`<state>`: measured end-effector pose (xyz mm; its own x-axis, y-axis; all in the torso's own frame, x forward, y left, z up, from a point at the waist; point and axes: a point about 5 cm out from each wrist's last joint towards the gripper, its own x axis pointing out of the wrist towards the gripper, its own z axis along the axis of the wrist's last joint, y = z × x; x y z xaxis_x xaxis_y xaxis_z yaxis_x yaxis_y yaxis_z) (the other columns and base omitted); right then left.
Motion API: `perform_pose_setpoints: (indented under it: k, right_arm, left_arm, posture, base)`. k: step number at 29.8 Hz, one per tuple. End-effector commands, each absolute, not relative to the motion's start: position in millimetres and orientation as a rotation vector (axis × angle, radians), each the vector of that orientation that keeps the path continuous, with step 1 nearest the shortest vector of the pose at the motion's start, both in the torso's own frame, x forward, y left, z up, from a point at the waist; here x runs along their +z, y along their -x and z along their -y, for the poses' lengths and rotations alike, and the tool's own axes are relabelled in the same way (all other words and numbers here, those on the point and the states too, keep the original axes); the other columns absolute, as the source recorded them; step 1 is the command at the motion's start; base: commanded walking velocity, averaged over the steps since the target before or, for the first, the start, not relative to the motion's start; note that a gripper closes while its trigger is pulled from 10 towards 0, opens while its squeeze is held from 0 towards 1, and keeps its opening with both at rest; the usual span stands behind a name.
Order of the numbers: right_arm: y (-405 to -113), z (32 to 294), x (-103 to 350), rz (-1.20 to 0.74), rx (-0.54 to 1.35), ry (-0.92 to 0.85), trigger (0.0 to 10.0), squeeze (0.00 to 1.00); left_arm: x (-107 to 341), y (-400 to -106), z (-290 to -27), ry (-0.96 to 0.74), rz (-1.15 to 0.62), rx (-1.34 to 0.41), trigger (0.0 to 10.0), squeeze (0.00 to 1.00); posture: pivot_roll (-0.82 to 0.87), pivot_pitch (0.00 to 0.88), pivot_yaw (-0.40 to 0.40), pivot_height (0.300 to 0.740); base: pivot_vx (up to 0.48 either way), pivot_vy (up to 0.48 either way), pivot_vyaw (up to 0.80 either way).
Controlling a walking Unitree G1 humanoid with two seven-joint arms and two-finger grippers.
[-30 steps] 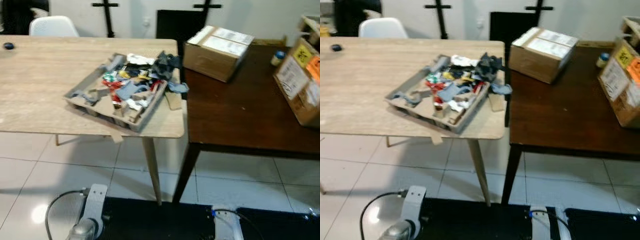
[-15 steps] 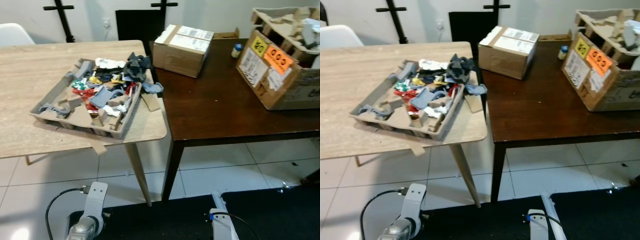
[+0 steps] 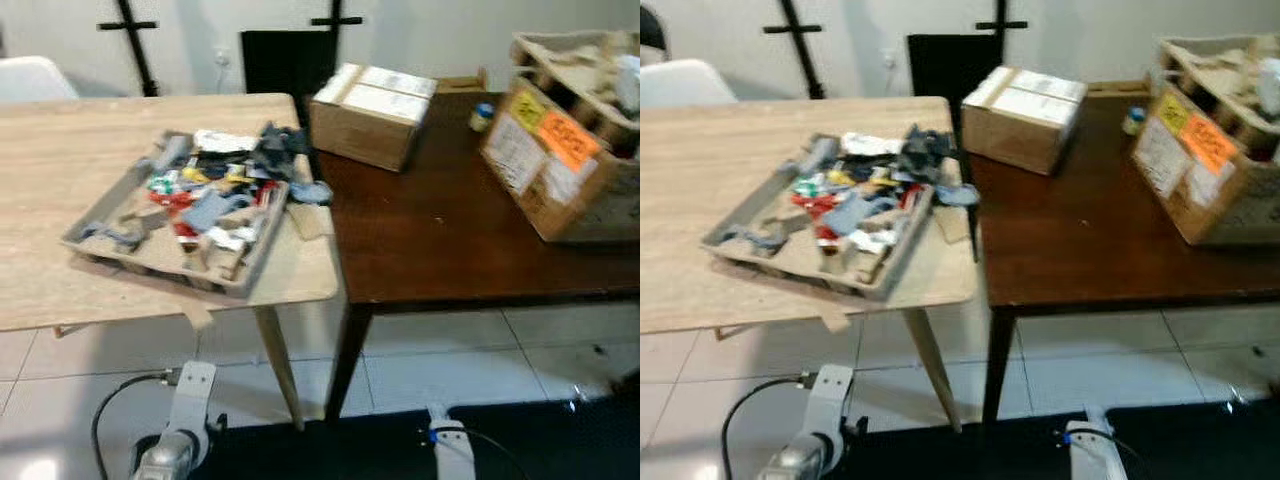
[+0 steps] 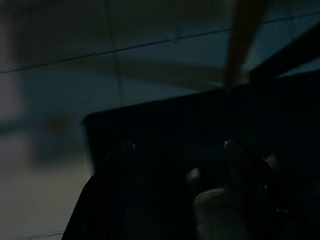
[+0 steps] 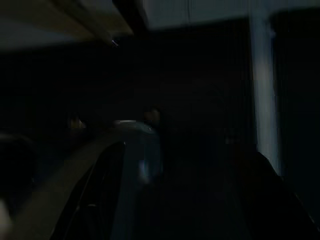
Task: Picking trash to rubbish bin
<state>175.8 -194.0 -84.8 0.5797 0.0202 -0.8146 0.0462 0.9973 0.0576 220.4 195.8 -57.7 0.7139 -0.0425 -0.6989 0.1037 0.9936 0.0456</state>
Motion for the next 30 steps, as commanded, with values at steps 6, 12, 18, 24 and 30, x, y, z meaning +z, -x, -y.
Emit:
perform_pose_setpoints:
  k: [6,12,18,24,30]
  right_arm:
    - [-165.2,195.4,-89.7,-0.988,-0.026,-0.086,10.0,0.00]
    - [-163.7,195.5,-90.3,-0.990,-0.026,-0.087,10.0,0.00]
    - [-162.1,196.3,-90.7,-0.990,-0.027,-0.087,10.0,0.00]
    - [-158.2,206.8,-90.4,-1.021,0.022,-0.048,10.0,0.00]
    - [-160.3,227.0,-83.4,-0.995,0.079,0.022,10.0,0.00]
  left_arm:
    - [-57.1,-221.8,-191.7,-0.067,-0.755,-0.081,10.0,0.00]
    - [-57.0,-221.7,-192.1,-0.072,-0.752,-0.080,10.0,0.00]
    - [-57.3,-220.7,-192.2,-0.084,-0.748,-0.082,10.0,0.00]
    - [-59.4,-217.6,-197.3,-0.135,-0.795,-0.095,10.0,0.00]
    - [-61.9,-208.1,-214.7,-0.331,-0.884,-0.146,10.0,0.00]
  posture:
    - [0.07,0.123,0.028,0.740]
    - [0.06,0.118,0.030,0.740]
    - [0.06,0.110,0.028,0.740]
    - [0.06,0.096,0.028,0.740]
    - [0.05,0.098,0.031,0.740]
  base:
    - [0.043,0.000,0.00]
    - [0.000,0.000,0.00]
    - [0.000,0.000,0.00]
    - [0.000,0.000,0.00]
    - [0.000,0.000,0.00]
